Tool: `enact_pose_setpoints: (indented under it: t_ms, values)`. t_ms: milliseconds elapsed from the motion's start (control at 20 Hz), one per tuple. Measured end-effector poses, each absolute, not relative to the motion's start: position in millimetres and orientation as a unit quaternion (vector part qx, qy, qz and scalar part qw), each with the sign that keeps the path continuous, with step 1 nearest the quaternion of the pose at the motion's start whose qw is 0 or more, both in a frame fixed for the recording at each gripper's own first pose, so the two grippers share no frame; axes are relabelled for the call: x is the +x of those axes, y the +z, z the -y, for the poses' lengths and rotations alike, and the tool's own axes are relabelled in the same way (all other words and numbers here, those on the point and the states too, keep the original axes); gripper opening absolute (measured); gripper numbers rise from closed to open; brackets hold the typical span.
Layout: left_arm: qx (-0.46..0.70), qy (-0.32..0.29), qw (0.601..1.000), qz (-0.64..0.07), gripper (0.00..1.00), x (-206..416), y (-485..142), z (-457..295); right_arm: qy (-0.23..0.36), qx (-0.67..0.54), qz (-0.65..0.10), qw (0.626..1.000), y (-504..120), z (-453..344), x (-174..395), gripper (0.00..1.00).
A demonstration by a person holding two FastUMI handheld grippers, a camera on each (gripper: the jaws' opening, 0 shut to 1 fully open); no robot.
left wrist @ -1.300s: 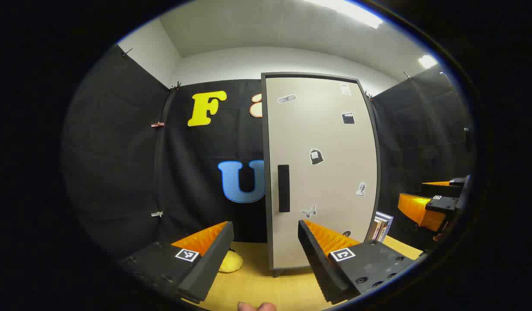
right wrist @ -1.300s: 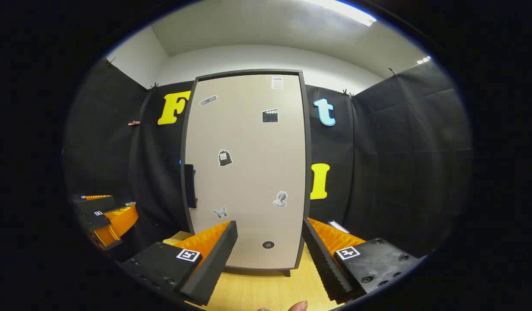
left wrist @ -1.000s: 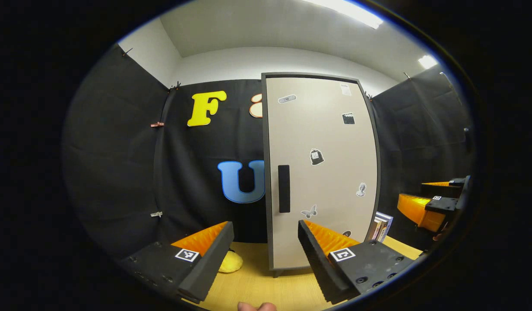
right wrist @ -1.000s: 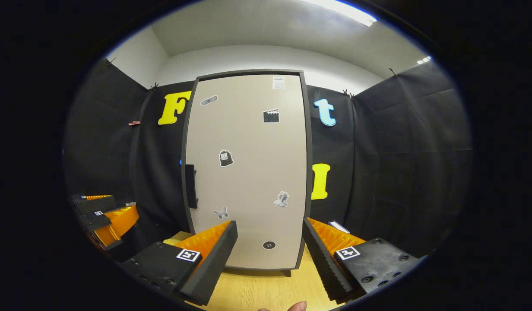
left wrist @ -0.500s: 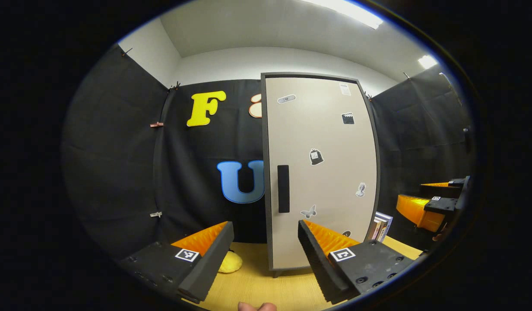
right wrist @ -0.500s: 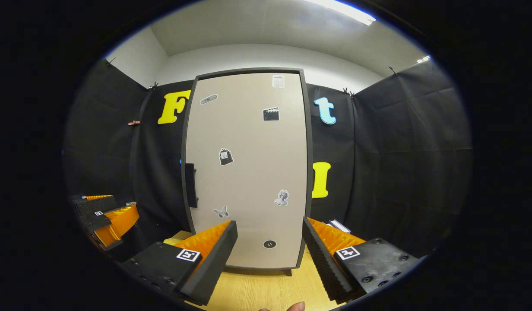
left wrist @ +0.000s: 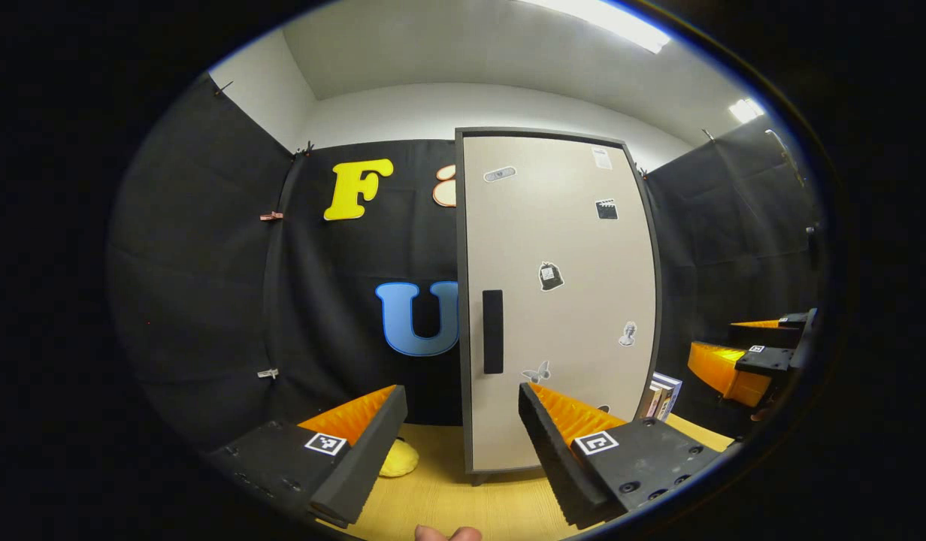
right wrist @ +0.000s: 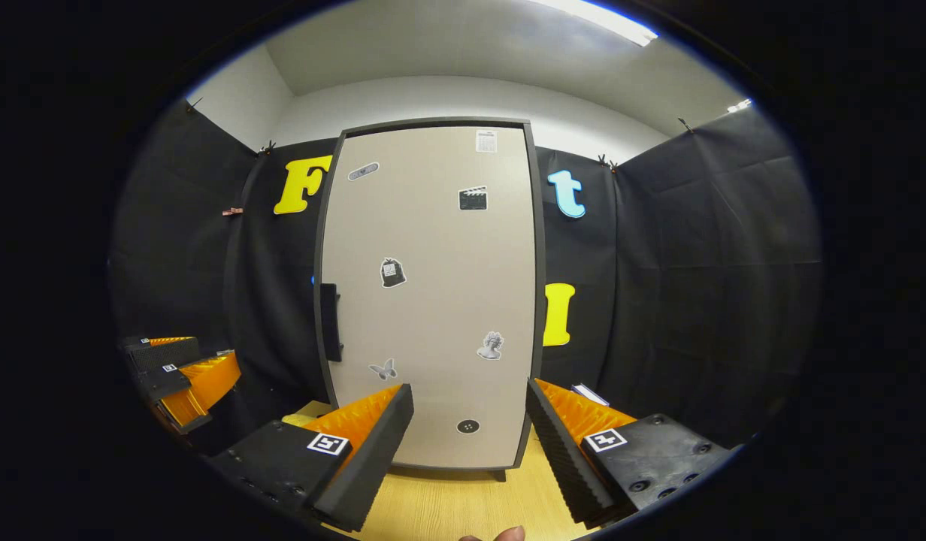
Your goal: Open the cabinet door with the right hand, grasp the bottle in the cabinet with the left hand and place it on the coaster, then close the cabinet door with the right hand.
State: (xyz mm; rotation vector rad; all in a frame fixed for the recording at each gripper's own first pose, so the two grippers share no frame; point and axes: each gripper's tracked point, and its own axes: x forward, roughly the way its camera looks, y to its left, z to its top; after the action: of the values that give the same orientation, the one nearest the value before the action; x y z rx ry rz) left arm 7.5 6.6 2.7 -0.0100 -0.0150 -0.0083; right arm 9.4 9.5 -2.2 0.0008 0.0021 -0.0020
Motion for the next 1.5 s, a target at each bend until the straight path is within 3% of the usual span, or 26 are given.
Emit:
enact_pose_setpoints:
  t_ms: [700, 1300, 1400, 1500]
  values:
    - [-0.008, 0.046, 0.999, -0.002, 0.95, 5.6, -16.4, -87.5, 0.081, 0.02, 0.01, 0.996, 14.6, -137.2, 94.5, 0.98]
    - [-0.022, 0.093, 0.995, -0.022, 0.95, 1.2, -51.0, -147.0, 0.083, 0.023, 0.0, 0.996, -10.9, -221.0, 195.1, 0.98]
    - [-0.025, 0.094, 0.995, -0.023, 0.95, 1.1, -52.7, -150.6, 0.077, 0.019, -0.006, 0.997, -19.1, -228.3, 206.2, 0.95]
    - [-0.028, 0.095, 0.995, -0.023, 0.95, -0.3, -54.8, -151.3, 0.07, 0.017, -0.017, 0.997, -26.6, -234.3, 215.8, 0.81]
